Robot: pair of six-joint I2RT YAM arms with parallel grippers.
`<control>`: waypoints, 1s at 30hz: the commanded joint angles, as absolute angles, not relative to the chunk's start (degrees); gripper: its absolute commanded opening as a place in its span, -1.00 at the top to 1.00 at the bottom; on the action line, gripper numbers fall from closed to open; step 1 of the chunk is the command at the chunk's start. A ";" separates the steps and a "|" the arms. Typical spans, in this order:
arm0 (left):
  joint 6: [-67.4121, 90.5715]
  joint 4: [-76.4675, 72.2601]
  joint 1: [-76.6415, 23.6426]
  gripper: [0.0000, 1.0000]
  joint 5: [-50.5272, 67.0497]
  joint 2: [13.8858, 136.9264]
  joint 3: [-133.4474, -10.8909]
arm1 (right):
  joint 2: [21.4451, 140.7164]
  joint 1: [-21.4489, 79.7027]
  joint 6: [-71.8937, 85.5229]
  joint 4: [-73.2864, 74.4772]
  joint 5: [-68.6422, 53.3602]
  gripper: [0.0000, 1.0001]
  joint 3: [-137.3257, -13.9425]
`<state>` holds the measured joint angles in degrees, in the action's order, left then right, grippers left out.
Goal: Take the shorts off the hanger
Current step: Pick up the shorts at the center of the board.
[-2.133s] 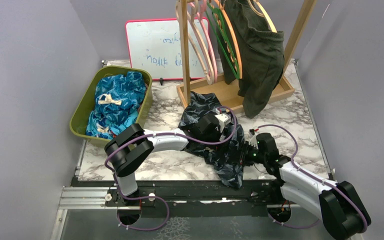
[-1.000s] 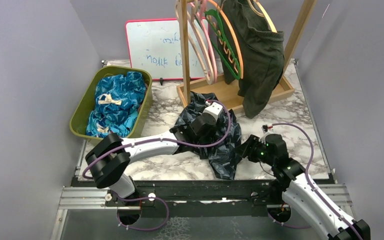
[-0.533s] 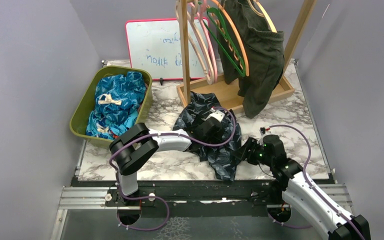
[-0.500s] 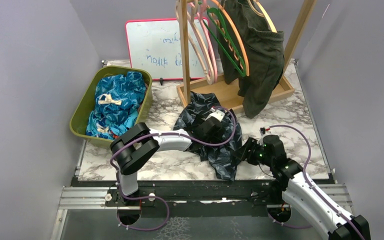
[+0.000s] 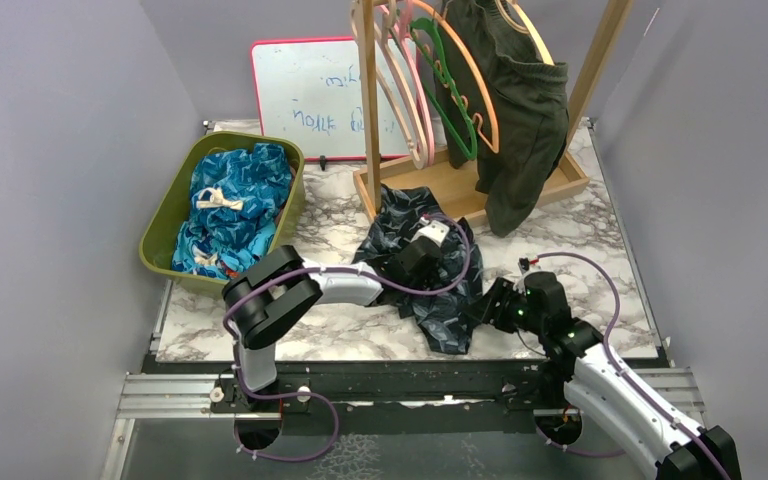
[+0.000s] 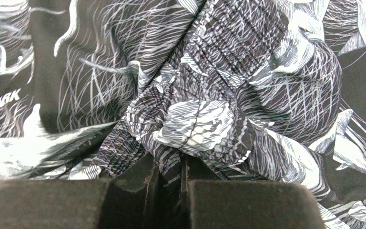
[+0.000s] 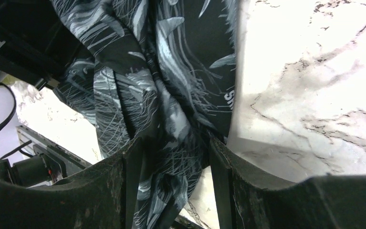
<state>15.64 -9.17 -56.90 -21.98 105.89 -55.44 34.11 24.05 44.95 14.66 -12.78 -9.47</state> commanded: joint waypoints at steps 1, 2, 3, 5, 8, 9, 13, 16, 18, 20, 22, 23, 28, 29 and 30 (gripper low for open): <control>15.77 -1.47 -56.87 1.00 -23.48 99.49 -52.79 | 33.57 24.17 44.30 13.28 -13.18 -0.11 -8.64; 15.55 -1.35 -56.87 1.00 -24.10 96.89 -52.53 | 33.33 24.17 44.37 13.29 -13.18 -0.12 -8.55; 15.22 -1.14 -56.82 1.00 -24.73 93.57 -52.25 | 33.19 24.17 44.50 13.27 -13.23 -0.11 -8.42; 14.36 -0.72 -56.73 1.00 -26.04 87.98 -51.45 | 32.81 24.17 44.76 13.27 -13.22 -0.12 -8.12; 13.50 0.69 -55.39 1.00 -26.81 79.92 -49.99 | 32.39 24.17 44.94 13.27 -13.09 -0.11 -7.89; 13.31 1.72 -54.53 1.00 -26.71 77.49 -49.60 | 32.30 24.17 44.99 13.27 -13.00 -0.12 -7.87; 13.07 5.47 -48.56 1.00 -25.03 68.48 -47.81 | 32.26 24.17 45.09 13.36 -12.97 -0.12 -7.76; 11.77 8.00 -44.51 1.00 -24.47 62.69 -47.36 | 32.17 24.17 44.95 13.36 -13.02 -0.11 -7.73; 10.72 9.71 -42.13 1.00 -24.83 59.35 -48.08 | 32.05 24.17 45.04 13.36 -13.01 -0.11 -7.68; 9.25 11.56 -39.83 1.00 -25.00 56.83 -49.52 | 32.05 24.17 45.04 13.43 -13.01 -0.11 -7.57; 7.71 13.45 -37.28 1.00 -24.86 55.25 -51.59 | 31.99 24.17 45.09 13.39 -13.02 -0.11 -7.56; 7.03 14.38 -36.06 1.00 -24.75 54.86 -52.93 | 31.99 24.17 45.09 13.44 -13.06 -0.12 -7.56; 4.16 18.68 -29.49 1.00 -22.62 55.32 -59.74 | 31.82 24.16 45.24 13.32 -13.10 -0.12 -7.31; 3.73 19.30 -28.22 1.00 -22.15 55.57 -61.15 | 31.73 24.17 45.24 13.31 -13.16 -0.11 -7.30; 3.39 19.90 -27.15 1.00 -22.19 55.65 -62.68 | 31.71 24.18 45.14 13.29 -13.30 -0.12 -7.32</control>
<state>6.74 17.50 -31.05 -23.49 56.18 -56.25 32.29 24.05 44.99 14.61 -12.78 -8.12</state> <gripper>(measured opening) 0.112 0.558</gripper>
